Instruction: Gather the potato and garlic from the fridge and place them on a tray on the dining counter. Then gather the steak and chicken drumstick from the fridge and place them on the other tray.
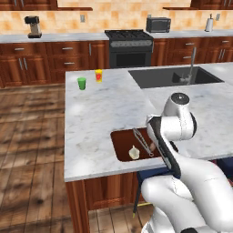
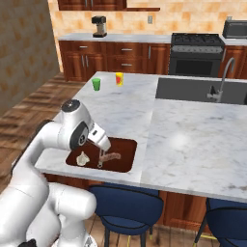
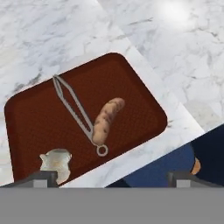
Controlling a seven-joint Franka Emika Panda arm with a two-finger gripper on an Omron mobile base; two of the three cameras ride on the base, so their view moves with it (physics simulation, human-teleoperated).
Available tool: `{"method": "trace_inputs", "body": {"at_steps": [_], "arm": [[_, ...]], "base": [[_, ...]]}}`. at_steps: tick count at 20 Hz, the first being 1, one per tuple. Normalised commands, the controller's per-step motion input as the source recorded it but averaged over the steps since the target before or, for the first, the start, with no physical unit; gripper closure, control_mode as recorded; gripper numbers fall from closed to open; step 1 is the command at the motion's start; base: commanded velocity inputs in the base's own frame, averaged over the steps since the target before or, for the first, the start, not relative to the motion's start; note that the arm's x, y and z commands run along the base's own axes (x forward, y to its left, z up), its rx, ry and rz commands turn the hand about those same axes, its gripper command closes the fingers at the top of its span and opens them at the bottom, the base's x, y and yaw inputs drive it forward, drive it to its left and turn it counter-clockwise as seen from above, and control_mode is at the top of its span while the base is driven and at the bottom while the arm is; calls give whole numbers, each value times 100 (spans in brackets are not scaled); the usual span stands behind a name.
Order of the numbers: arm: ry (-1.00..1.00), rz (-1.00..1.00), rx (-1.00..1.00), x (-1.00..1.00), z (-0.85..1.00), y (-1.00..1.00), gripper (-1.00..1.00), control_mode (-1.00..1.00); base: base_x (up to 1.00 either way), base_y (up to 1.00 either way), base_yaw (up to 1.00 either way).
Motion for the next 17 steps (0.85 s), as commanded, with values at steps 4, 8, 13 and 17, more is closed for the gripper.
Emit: {"method": "trace_inputs", "body": {"at_steps": [4,8,13,17], "arm": [[-12,18,0,-81,97,21,-100,-100],[2,7,0,-37,98,12,-100,-100],[3,0,-3,-1,36,2,-100,-100],[-10,2,-1,-34,2,10,-100,-100]], "base": [[0,0,0],[0,0,0],[0,0,0],[0,0,0]]}}
